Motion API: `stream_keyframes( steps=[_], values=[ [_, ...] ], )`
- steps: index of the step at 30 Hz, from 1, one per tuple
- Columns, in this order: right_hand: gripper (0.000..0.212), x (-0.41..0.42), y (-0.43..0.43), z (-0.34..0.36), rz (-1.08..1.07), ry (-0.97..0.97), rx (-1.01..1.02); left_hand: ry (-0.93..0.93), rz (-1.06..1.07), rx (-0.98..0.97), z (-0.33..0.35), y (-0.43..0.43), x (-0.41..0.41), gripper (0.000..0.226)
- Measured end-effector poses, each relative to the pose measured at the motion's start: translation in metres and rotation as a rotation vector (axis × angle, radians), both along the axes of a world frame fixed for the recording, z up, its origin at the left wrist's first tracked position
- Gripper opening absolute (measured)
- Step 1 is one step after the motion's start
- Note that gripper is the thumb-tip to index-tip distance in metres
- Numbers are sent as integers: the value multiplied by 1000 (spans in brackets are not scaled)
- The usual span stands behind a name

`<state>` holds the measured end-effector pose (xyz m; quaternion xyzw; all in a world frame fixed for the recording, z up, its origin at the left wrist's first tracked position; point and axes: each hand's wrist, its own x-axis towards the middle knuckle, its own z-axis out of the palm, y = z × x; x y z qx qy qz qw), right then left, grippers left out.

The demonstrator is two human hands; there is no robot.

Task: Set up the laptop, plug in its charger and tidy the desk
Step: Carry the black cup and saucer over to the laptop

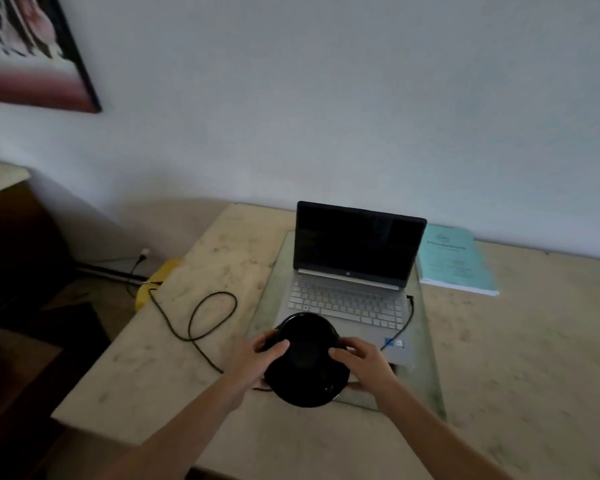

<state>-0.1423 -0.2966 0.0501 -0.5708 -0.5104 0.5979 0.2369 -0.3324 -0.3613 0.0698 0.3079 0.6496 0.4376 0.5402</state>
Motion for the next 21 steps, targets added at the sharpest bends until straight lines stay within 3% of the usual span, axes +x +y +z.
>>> stream_keyframes(
  steps=[6,12,16,21],
  values=[
    [30,-57,24,5,57,14,0,-21,85,-3,5,13,-54,23],
    [30,-98,60,13,39,80,-51,64,27,-10,1,61,-102,32],
    [33,-124,95,11,34,25,3,45,40,-14,-2,95,-128,35],
    [34,-162,134,7,30,31,-1,52,17,4,2,133,-164,28]
  ],
)
